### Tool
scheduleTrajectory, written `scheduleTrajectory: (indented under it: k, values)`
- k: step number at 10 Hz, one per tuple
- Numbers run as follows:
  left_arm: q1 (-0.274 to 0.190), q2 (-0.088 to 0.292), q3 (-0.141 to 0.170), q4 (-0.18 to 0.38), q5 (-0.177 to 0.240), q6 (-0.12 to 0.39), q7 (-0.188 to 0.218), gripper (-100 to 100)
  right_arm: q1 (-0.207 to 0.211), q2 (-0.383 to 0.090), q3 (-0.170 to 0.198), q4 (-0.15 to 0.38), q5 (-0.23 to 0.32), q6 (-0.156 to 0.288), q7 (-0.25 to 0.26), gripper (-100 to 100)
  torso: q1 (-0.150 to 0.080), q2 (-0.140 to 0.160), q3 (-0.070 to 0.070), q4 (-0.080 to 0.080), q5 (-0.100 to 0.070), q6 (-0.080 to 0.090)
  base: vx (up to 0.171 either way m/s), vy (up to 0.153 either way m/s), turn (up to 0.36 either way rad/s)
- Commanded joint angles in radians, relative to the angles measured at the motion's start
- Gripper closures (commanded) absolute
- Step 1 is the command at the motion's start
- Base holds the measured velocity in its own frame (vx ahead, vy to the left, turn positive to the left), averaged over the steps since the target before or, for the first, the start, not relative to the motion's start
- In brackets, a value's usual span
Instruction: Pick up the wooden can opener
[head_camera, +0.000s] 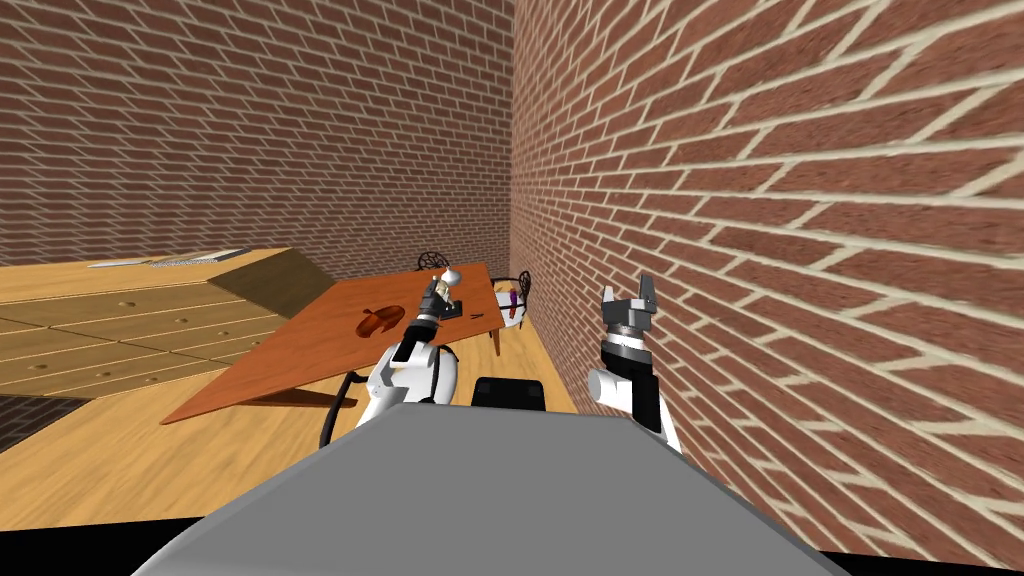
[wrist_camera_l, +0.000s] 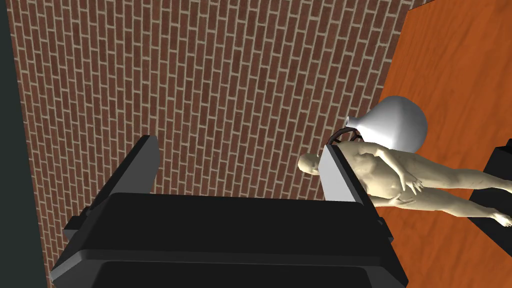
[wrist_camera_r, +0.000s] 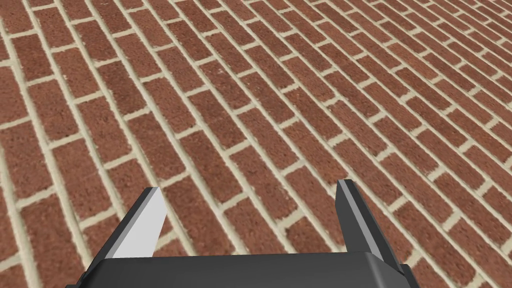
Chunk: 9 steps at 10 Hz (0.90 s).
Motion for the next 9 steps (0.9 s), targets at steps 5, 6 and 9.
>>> scheduleTrajectory:
  k: [5, 6, 9]
  values:
    - [-0.090, 0.004, 0.009, 0.178, -0.016, 0.118, 0.015, -100, 0.000, 0.000, 0.000, 0.000, 0.000, 0.000, 0.000, 0, -0.001, -0.002, -0.001, 0.000, 0.000, 0.000, 0.055, -0.054, 0.118]
    - [-0.122, 0.004, 0.012, 0.205, -0.020, 0.157, 0.018, -100, 0.000, 0.000, 0.000, 0.000, 0.000, 0.000, 0.000, 0, 0.000, -0.001, 0.000, 0.000, 0.000, 0.000, 0.048, -0.061, 0.114]
    - [-0.154, 0.003, 0.013, 0.294, -0.024, 0.197, 0.019, -100, 0.000, 0.000, 0.000, 0.000, 0.000, 0.000, 0.000, 0, -0.001, 0.000, 0.000, 0.000, 0.000, 0.000, 0.036, -0.053, 0.082]
